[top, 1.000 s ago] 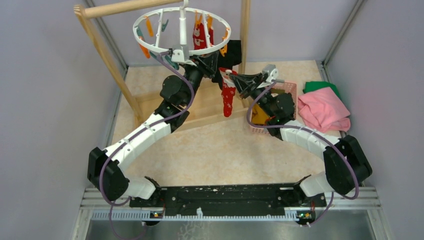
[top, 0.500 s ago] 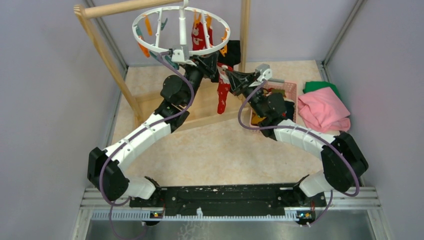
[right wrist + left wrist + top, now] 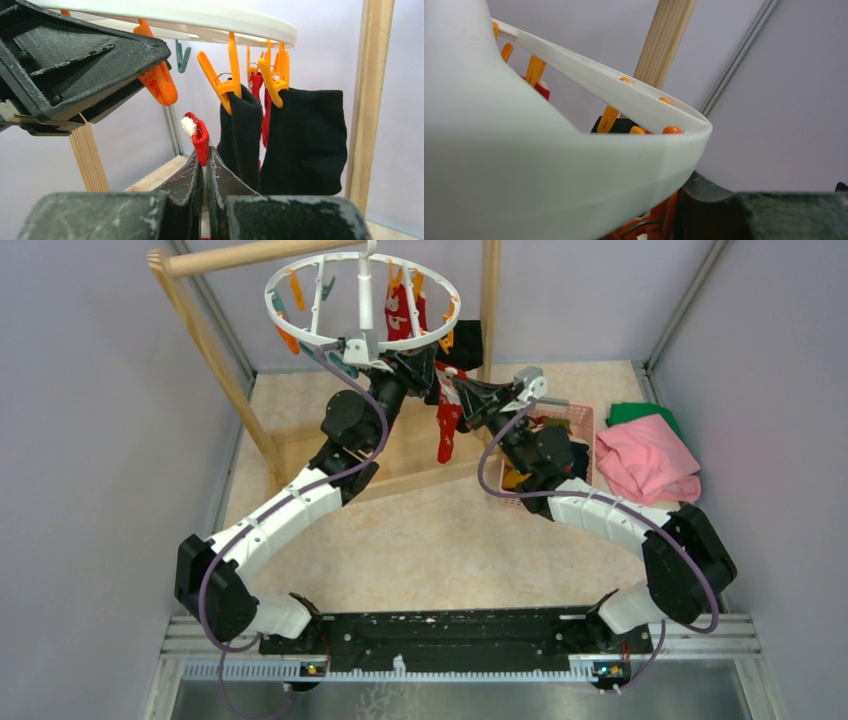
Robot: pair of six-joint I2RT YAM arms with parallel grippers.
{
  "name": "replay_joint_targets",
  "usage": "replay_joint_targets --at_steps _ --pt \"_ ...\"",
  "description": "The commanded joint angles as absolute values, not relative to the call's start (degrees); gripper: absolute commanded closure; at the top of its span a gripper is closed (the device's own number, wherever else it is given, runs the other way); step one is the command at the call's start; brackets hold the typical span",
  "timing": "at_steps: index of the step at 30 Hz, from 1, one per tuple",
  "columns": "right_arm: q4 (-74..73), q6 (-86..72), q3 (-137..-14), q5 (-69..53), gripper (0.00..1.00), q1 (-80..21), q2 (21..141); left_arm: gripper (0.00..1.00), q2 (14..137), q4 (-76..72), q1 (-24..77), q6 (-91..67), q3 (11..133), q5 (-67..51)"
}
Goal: Clip the socks to the hanger
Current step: Clamp the sock onto the hanger.
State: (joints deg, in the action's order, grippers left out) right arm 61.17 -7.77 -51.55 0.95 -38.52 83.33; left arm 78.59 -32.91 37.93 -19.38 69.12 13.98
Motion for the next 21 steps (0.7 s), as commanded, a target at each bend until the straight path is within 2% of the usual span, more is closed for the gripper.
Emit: replay_joint_targets --at_steps 1,21 --pt "64.7 -9.2 -54.9 -1.7 1.0 -38.9 83.4 0.93 76.2 -35.5 37.6 -19.3 69.8 14.6" --pt "65.3 -10.0 -56.2 -2.3 1.0 -38.9 83.5 0.93 75.7 -35.9 37.5 -19.0 69.2 14.1"
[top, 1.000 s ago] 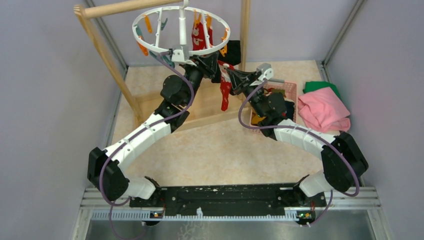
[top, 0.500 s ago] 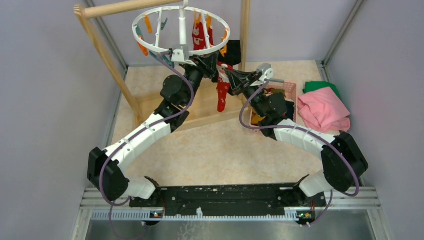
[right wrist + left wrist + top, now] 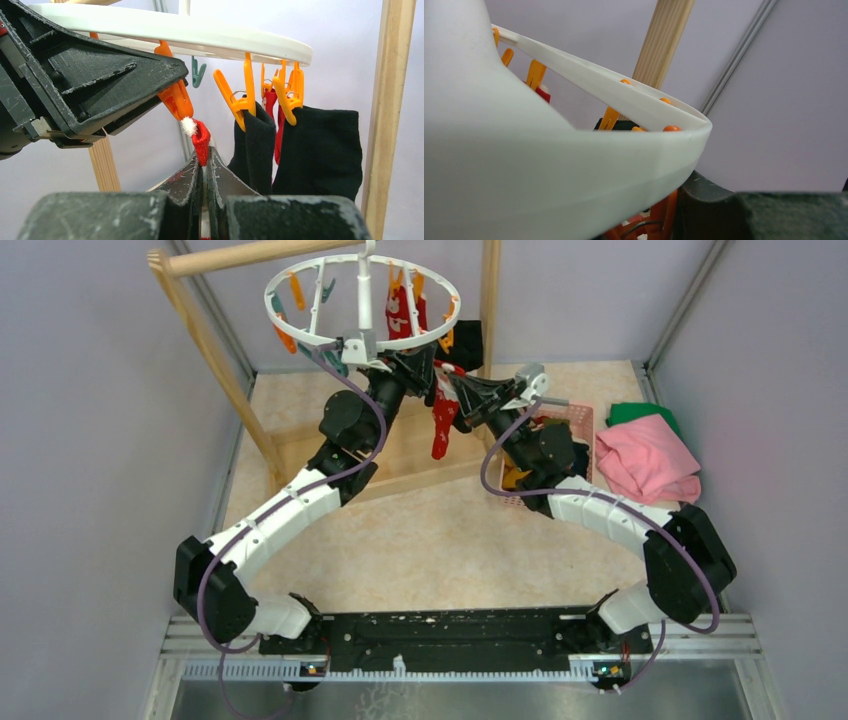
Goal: Clip the socks to the hanger
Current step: Clamp the sock onto the hanger.
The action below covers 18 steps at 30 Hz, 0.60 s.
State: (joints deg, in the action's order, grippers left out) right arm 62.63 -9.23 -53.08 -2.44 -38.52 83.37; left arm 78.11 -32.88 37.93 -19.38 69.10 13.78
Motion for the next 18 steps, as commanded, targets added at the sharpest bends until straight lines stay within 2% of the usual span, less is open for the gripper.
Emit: replay_joint_targets --at_steps 1,18 --pt "65.4 -10.0 -56.3 -2.5 1.0 -38.9 83.6 0.93 75.8 -35.9 37.5 -19.0 69.2 14.1" --pt "63.4 -9.3 -55.0 -1.0 1.0 -38.9 82.8 0.93 75.6 -36.0 37.4 -19.0 69.4 13.8"
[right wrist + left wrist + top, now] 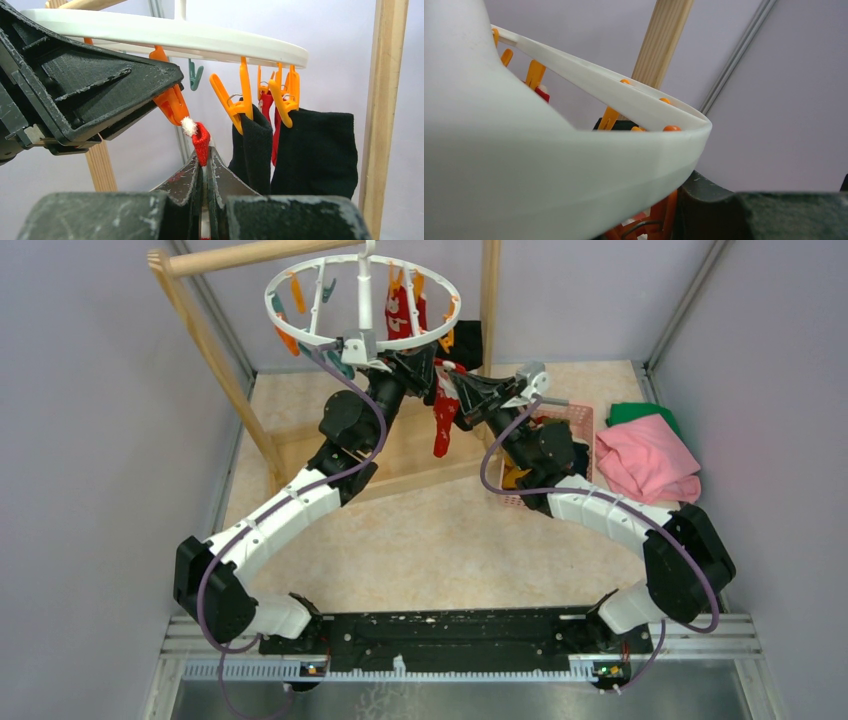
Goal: Clip the socks to the hanger
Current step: Clamp the sock onto the hanger.
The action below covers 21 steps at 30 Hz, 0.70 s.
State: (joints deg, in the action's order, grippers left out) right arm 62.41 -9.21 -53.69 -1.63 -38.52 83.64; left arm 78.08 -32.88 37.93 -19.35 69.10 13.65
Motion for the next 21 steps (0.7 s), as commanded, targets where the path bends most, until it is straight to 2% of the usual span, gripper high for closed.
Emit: replay_joint_targets --at_steps 1,21 --pt "63.2 -9.2 -54.9 -0.9 1.0 -38.9 82.7 0.93 75.6 -36.0 37.4 -18.9 69.4 13.8" --pt "63.5 -10.5 -55.4 -2.4 1.0 -38.8 82.6 0.93 75.3 -36.0 37.4 -19.0 68.9 13.5"
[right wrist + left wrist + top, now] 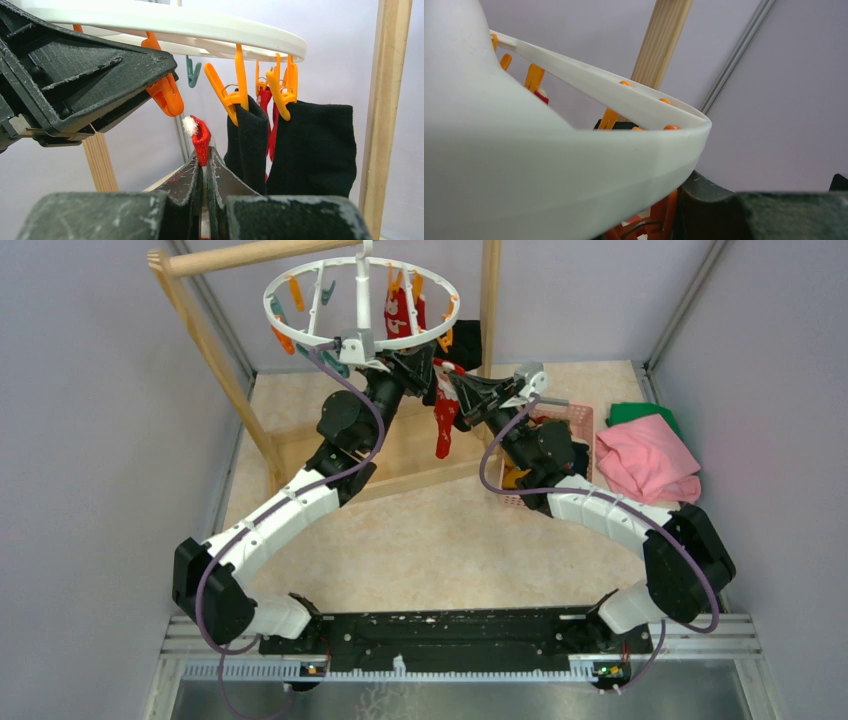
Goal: Clip the socks to the hanger
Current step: Clamp the sock onto the hanger.
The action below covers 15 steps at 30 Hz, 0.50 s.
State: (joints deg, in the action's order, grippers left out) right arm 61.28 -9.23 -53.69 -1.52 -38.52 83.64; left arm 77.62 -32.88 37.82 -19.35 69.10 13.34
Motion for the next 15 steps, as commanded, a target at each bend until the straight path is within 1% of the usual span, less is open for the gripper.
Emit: replay_joint_targets --at_steps 1,15 --pt "63.5 -10.6 -55.5 -2.5 1.0 -38.9 82.7 0.93 75.3 -36.0 37.4 -19.1 68.9 13.4" --pt "64.3 -11.8 -56.6 -1.9 1.0 -38.9 83.2 0.93 75.2 -36.0 37.4 -19.2 68.7 13.2"
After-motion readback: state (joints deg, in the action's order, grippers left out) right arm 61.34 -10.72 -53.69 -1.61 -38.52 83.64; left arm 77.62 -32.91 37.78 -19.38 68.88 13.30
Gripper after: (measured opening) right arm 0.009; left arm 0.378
